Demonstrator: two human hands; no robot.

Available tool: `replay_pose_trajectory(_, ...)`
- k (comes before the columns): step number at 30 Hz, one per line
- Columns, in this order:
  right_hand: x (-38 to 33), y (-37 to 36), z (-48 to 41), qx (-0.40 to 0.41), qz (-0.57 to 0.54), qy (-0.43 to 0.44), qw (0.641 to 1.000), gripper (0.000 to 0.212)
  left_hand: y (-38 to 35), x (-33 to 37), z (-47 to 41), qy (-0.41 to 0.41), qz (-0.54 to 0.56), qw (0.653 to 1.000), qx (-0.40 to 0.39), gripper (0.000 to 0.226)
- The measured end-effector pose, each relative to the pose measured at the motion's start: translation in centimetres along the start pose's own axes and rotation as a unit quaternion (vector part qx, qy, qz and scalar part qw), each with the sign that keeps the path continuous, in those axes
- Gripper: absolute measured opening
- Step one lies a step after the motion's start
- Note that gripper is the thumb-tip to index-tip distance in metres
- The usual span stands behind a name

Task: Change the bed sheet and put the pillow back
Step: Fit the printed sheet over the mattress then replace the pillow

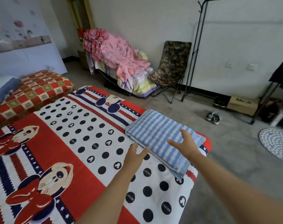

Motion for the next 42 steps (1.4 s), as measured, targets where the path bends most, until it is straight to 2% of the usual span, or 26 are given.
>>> replay_pose_trajectory(9,3.9,6.6,-13.2,-0.035,0.045,0.022,0.998,0.089,-9.3,2.8,-9.5,0.031,0.02,0.998,0.055,0.076)
replay_pose_trajectory(14,5.9,8.6,-20.4,-0.056,0.074,0.025,0.995,0.095,-13.5,2.7,-14.0,0.052,0.042,0.994,0.085,0.079)
replay_pose_trajectory(22,7.3,6.3,-29.3,-0.12,0.081,0.017,0.989,0.099,-15.5,1.4,-22.1,0.091,0.059,0.985,0.131,0.074)
replay_pose_trajectory(27,8.5,4.6,-34.8,-0.142,0.114,0.01,0.983,0.103,-16.1,-0.6,-25.6,0.136,0.05,0.978,0.152,0.079)
replay_pose_trajectory(30,9.9,3.2,-37.3,-0.168,0.115,-0.014,0.979,0.105,-16.2,-2.2,-26.8,0.179,0.037,0.968,0.17,0.08)
replay_pose_trajectory(36,15.6,-0.5,-41.9,-0.244,0.128,-0.023,0.961,0.109,-17.1,-5.8,-27.6,0.252,0.082,0.936,0.23,0.077)
replay_pose_trajectory(40,19.1,-3.2,-45.4,-0.293,0.106,-0.017,0.95,0.141,-17.9,-8.2,-28.8,0.306,0.129,0.9,0.281,0.079)
replay_pose_trajectory(42,20.2,-4.3,-46.9,-0.31,0.116,-0.033,0.943,0.144,-18.5,-10.4,-29.4,0.314,0.17,0.888,0.289,0.097)
Point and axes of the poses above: each hand's wrist, its own z-axis away from the middle knuckle, its own y-axis out of the back of the hand, x = y × z, the point moved 2 cm from there along -z, towards the middle knuckle, and after that the axes turned 7 degrees about z, right-handed, at the moved point
